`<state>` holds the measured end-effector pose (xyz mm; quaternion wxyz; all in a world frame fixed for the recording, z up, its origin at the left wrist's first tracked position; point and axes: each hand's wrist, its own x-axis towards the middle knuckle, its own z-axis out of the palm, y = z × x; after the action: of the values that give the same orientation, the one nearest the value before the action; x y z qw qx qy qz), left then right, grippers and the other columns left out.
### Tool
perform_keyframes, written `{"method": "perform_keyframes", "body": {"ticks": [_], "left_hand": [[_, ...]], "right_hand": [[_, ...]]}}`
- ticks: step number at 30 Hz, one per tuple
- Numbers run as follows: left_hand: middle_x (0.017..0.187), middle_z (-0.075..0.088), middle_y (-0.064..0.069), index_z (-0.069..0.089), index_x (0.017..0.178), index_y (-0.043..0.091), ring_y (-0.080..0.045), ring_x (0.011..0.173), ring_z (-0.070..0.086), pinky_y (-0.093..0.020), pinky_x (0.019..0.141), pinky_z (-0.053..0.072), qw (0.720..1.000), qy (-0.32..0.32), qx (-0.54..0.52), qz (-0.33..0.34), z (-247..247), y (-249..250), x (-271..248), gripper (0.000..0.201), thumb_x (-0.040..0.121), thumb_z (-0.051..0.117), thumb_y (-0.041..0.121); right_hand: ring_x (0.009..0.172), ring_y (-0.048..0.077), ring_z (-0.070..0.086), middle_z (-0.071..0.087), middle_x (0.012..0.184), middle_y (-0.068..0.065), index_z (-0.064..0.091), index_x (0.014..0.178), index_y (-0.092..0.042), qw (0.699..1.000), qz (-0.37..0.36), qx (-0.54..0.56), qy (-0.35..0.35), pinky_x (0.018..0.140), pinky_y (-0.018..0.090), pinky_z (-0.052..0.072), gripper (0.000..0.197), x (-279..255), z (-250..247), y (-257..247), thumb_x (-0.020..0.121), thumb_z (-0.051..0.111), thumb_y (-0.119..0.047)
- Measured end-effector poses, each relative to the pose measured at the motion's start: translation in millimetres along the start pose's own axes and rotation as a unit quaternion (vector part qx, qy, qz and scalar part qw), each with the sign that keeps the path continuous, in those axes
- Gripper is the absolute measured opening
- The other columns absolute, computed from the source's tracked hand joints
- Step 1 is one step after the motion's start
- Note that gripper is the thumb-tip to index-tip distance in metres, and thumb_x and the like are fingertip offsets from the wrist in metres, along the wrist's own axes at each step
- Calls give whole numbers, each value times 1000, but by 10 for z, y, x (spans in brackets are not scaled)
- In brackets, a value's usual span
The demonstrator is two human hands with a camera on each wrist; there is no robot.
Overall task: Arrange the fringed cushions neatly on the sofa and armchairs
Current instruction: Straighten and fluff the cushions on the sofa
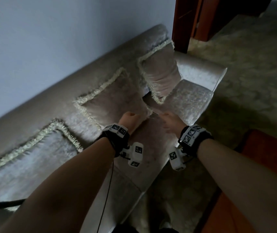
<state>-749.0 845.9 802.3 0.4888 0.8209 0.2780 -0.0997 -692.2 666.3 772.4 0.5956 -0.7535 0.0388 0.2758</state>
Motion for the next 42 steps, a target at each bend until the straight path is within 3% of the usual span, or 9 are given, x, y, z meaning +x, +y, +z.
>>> {"method": "perform_keyframes", "body": {"ticks": [4,8,10,15,23,27,35,39,42], "left_hand": [[91,60,2,61,112,14,-18,85,57,-25,71,41,1000,4,5,6,212,340,553,28,94,53,34],[72,52,6,57,85,19,-9,63,48,-21,54,36,1000,7,-10,-8,387,683,1189,15,96,51,28],[69,52,3,56,74,21,-16,65,51,-24,58,40,1000,-10,-7,-20,452,861,1541,25,98,50,27],[91,57,-5,61,98,15,-22,85,53,-32,80,41,997,-44,-29,-50,571,1309,2550,19,97,52,31],[72,52,0,55,70,19,-11,64,47,-30,70,40,994,-24,-57,-85,806,2051,3570,24,94,56,20],[85,62,-10,68,97,6,-22,80,58,-31,75,46,995,8,-55,-84,928,2258,4117,17,91,60,19],[85,56,-13,59,80,5,-22,84,52,-28,73,37,980,48,-70,-177,1662,2438,5383,16,90,58,17],[73,51,-9,50,58,16,-22,83,50,-25,70,32,967,53,-77,-235,2055,2456,5837,29,83,57,30],[82,57,-11,61,80,6,-26,89,55,-26,72,34,951,95,-125,-267,2191,2412,5995,22,83,60,27]], "right_hand": [[64,15,49,54,83,1,53,118,-19,1000,14,-22,2,59,32,41,31,558,-348,-173,95,56,-39],[65,17,48,53,84,4,50,122,-18,999,19,-25,10,60,32,40,32,1172,-653,-378,97,56,-37],[62,16,47,48,78,2,49,114,-18,999,18,-28,7,58,29,39,24,1530,-801,-517,98,55,-35],[79,21,54,53,89,-1,46,116,-28,998,18,-65,15,64,32,42,23,2490,-1207,-873,97,55,-38],[105,24,58,49,141,5,35,148,-21,994,12,-106,0,61,27,43,55,3696,-1914,-1524,99,52,-40],[122,30,53,45,146,6,32,150,-23,990,7,-140,-28,68,31,47,56,4379,-2178,-1746,99,52,-36],[108,25,56,55,109,2,36,149,-21,967,-27,-231,-103,104,48,45,59,6127,-2742,-1947,95,57,-30],[118,26,55,55,128,8,32,150,-22,944,-33,-287,-162,106,46,43,61,6861,-2904,-2033,96,56,-32],[123,27,52,50,140,8,31,150,-26,938,-30,-296,-177,106,45,43,60,7259,-2923,-2099,96,57,-31]]}}
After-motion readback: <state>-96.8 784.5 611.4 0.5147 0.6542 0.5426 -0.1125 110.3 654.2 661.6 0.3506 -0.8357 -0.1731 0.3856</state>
